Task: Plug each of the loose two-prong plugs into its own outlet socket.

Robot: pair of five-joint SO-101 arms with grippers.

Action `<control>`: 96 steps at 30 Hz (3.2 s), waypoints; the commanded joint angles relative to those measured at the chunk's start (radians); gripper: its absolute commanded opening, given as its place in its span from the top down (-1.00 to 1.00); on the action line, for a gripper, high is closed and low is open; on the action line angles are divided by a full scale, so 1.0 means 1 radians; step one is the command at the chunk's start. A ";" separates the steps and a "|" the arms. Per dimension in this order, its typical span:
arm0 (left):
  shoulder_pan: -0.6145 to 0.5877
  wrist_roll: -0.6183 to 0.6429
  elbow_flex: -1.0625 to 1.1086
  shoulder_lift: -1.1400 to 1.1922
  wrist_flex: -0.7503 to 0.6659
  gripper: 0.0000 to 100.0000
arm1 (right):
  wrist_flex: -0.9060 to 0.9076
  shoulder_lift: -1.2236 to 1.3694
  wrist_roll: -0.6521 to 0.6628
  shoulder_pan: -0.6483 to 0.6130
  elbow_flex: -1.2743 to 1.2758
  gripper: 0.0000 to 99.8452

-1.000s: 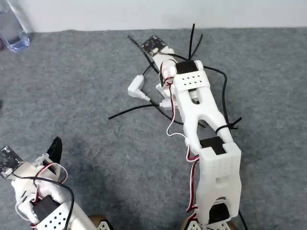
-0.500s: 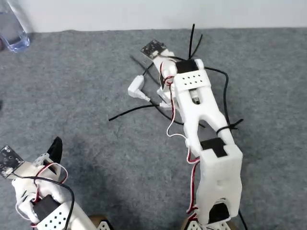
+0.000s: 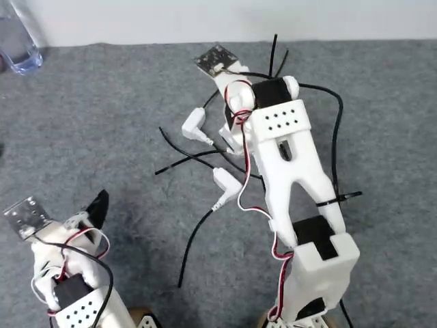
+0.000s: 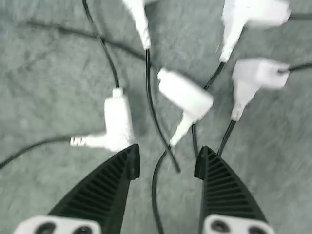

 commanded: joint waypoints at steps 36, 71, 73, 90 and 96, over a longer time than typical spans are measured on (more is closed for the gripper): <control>0.560 0.160 -0.007 -0.003 0.006 0.10 | -0.458 -1.656 0.055 0.409 1.643 0.65; 0.419 0.169 -0.041 -0.009 0.295 0.10 | -0.364 -2.045 -0.060 0.510 2.170 0.64; 0.420 0.169 -0.048 -0.009 0.319 0.10 | -0.364 -2.045 -0.087 0.510 2.170 0.64; 0.428 0.173 -0.048 -0.009 0.318 0.10 | -0.364 -2.045 -0.087 0.510 2.170 0.65; 0.428 0.173 -0.048 -0.009 0.318 0.10 | -0.364 -2.045 -0.087 0.510 2.170 0.65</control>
